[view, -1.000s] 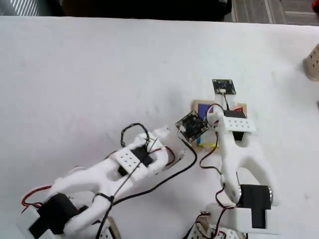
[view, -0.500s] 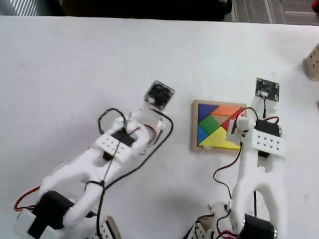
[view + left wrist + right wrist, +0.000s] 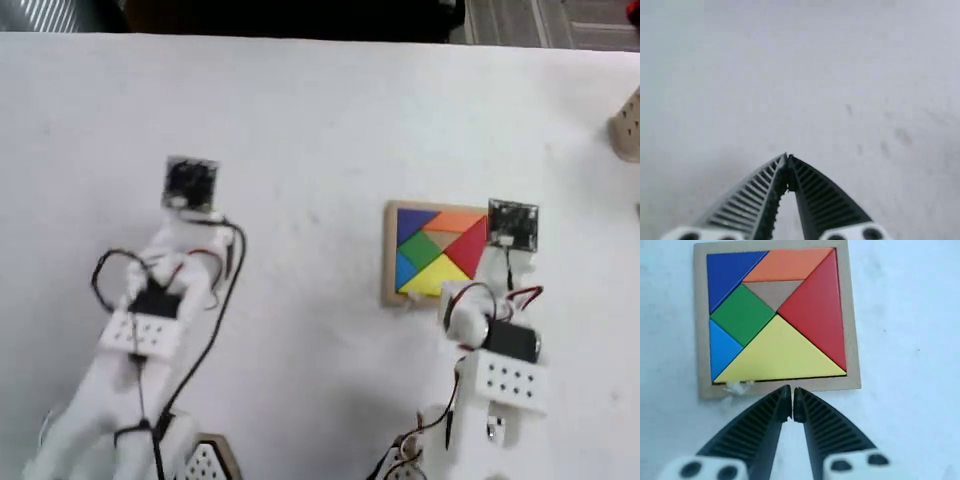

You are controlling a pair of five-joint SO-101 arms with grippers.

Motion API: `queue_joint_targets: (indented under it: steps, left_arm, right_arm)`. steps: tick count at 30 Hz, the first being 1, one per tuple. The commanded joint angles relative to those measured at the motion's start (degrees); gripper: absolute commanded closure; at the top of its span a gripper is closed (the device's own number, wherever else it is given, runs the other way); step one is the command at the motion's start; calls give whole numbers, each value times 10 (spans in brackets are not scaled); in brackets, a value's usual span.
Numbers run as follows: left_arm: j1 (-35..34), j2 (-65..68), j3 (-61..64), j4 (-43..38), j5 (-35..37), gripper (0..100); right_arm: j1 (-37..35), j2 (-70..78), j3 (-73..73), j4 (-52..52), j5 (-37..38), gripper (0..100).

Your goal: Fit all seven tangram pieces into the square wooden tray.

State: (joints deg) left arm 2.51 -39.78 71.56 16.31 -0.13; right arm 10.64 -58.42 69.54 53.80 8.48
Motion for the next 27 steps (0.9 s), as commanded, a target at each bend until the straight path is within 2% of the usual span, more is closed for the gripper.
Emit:
queue_joint_targets:
  steps: [1, 3, 5, 8, 12, 15, 19, 27]
  left_arm:
    - [-66, -170, 103, 3, -23, 978]
    - [-84, -240, 155, 11, -41, 978]
    - [-96, -314, 189, 57, -58, 978]
    - [-103, -429, 223, 161, -77, 977]
    - [-99, -582, 259, 296, -96, 977]
    - [-102, -664, 253, 416, -98, 977]
    - [-101, -640, 253, 415, -98, 977]
    - [-102, -641, 254, 413, -98, 977]
  right_arm:
    - [-51, -114, 53, 0, 13, 978]
    - [-73, -158, 83, 10, 15, 978]
    - [-92, -199, 122, 10, 51, 978]
    - [-109, -259, 185, 11, 101, 980]
    - [-107, -337, 242, 18, 109, 981]
    - [-109, -397, 244, 80, 109, 981]
    - [-80, -455, 242, 117, 108, 981]
    - [-12, -449, 241, 90, 105, 981]
